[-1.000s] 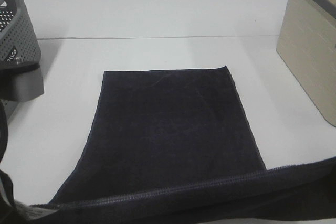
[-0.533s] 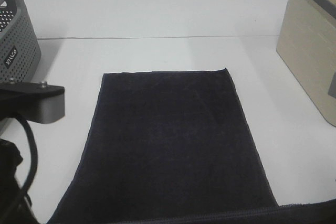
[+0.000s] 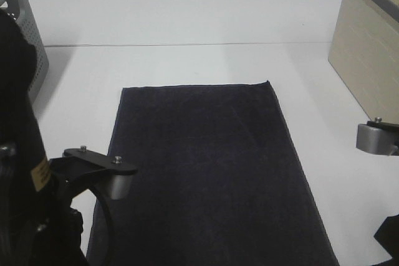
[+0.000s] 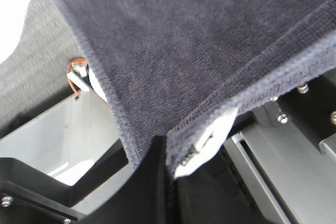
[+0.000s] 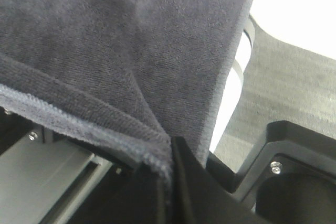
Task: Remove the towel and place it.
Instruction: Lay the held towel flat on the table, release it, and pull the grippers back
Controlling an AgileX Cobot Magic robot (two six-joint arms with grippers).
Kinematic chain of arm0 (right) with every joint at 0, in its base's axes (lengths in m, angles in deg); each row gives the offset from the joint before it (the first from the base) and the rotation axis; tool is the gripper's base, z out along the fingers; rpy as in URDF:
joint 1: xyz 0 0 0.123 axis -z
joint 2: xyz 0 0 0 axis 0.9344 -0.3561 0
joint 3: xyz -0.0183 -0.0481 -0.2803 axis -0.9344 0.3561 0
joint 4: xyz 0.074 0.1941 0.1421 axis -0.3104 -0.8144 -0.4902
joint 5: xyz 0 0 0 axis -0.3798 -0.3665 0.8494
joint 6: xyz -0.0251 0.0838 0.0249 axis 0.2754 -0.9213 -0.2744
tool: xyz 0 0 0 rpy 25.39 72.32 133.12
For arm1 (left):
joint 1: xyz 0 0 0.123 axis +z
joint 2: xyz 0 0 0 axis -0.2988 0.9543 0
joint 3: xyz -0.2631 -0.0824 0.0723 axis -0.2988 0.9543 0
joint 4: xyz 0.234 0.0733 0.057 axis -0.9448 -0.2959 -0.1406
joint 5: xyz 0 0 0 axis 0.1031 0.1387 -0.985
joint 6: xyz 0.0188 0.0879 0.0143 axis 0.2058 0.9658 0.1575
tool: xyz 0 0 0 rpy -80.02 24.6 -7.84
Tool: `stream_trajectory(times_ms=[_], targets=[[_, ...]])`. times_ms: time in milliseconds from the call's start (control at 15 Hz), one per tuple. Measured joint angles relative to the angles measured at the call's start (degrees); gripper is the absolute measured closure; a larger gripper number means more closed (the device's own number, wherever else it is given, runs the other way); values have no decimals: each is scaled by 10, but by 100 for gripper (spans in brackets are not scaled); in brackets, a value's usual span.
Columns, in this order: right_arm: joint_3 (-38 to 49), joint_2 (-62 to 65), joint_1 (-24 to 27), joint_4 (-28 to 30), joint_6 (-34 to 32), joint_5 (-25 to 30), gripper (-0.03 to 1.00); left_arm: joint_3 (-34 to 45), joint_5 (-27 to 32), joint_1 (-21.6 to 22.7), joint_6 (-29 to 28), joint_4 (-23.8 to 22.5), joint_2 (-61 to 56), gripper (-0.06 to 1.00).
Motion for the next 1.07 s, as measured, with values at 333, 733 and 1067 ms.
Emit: stream_trajectory(times_ms=[333,733,1067], targets=[[1,-102,0,-2,25,-2,95,0,-1,0,49,21,76,94],[0,-237,0,-36,74,-21,95,0,-2,19,107,50,171,94],[0,-292,0,-58,90,-34,95,-2,-2,19,107,60,190,94]])
